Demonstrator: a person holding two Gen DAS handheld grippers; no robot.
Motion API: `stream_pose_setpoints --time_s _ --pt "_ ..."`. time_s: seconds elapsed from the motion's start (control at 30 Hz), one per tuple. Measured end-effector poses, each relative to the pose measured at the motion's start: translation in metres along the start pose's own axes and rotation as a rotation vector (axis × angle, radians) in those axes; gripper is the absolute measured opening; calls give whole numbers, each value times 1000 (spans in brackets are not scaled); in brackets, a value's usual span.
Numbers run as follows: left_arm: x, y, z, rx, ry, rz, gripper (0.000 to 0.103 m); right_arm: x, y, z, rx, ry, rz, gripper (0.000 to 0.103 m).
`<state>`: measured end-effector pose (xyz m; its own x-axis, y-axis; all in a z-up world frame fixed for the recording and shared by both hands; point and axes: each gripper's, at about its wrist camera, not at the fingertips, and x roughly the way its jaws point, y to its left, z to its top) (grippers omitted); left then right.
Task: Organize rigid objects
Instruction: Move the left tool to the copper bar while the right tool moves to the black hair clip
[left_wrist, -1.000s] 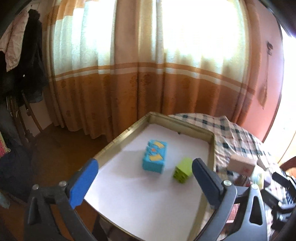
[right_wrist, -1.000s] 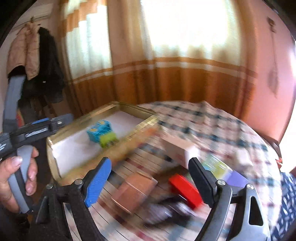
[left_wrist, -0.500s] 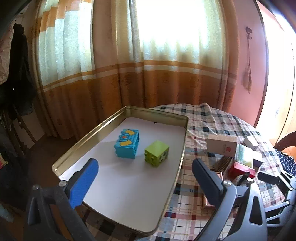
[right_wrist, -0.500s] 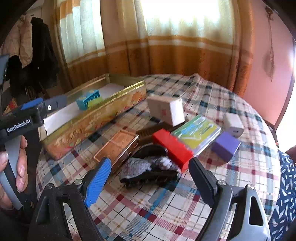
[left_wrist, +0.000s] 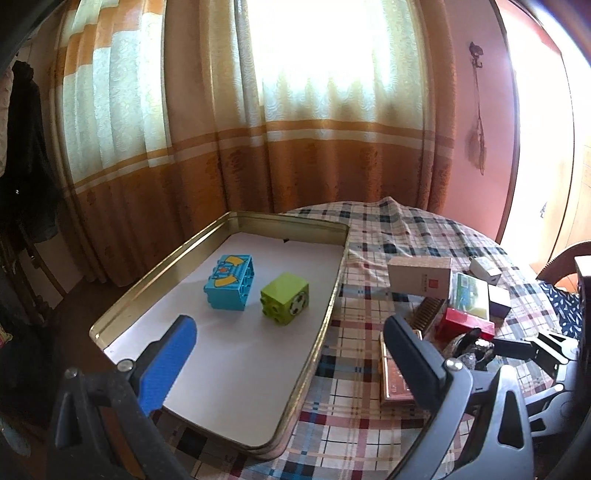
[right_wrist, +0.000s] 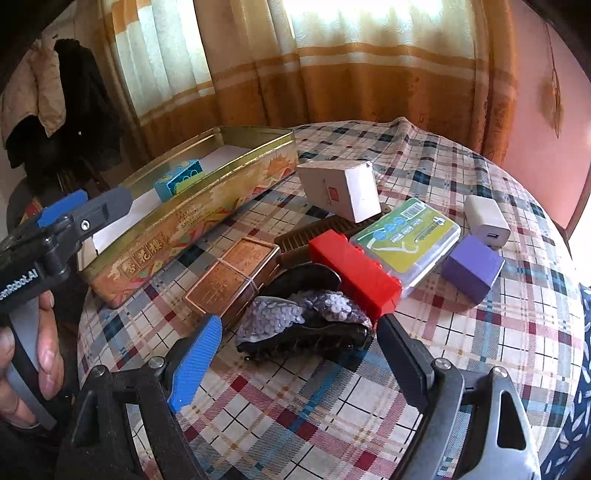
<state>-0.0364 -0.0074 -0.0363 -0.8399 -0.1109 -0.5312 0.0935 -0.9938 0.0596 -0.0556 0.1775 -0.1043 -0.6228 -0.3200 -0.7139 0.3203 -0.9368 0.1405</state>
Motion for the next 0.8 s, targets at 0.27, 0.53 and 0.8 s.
stream_pose_setpoints --time_s 0.27,0.53,0.8 --pt "-4 -12 -4 23 -5 -40 103 -2 6 0 -37 -20 -50 73" --pt "-4 -16 -5 27 2 -58 103 4 4 1 -19 5 -22 75" --pt "-4 -17 -5 25 5 -59 103 5 0 1 2 10 23 76"
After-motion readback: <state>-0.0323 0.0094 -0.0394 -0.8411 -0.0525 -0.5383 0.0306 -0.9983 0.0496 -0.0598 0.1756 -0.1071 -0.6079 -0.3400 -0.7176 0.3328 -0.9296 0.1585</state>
